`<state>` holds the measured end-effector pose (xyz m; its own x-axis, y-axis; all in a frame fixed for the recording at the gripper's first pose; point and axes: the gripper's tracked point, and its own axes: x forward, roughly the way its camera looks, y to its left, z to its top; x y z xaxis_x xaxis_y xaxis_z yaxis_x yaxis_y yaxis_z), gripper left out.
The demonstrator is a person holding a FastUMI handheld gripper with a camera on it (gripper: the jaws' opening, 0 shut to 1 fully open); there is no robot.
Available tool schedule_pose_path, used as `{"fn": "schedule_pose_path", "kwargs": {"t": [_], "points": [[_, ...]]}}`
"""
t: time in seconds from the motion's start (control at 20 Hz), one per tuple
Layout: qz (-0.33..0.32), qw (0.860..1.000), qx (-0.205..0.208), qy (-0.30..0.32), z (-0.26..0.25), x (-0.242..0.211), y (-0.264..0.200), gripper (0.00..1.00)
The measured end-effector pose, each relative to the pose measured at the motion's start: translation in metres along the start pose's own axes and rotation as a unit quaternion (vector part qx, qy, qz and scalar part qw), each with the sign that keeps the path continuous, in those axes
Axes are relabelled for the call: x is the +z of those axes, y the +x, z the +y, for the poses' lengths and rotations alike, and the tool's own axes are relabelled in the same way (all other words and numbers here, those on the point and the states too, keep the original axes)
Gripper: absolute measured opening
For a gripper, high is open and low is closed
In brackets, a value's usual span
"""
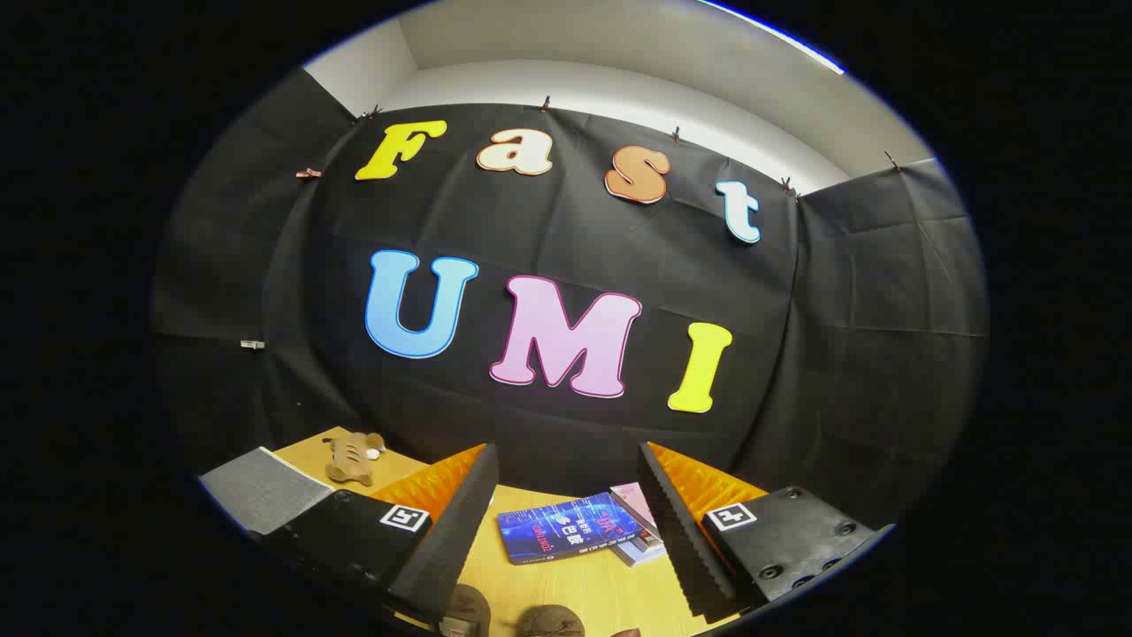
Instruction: Open the storage box then place both shoes into the box .Put the left shoe in first, then the right shoe, with the right side of both shoes facing outward in a uniform manner.
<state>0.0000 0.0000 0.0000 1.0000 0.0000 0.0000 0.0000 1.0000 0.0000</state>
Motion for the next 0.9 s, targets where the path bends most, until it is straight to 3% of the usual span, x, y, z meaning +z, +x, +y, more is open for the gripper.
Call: {"fn": "schedule_pose_path", "kwargs": {"t": [0.35,0.9], "points": [[0.010,0.999,0.033,-0.006,0.016,-0.008,-0.006,0.97],[0.019,0.999,0.040,0.008,0.021,-0.010,-0.007,0.97]]}}
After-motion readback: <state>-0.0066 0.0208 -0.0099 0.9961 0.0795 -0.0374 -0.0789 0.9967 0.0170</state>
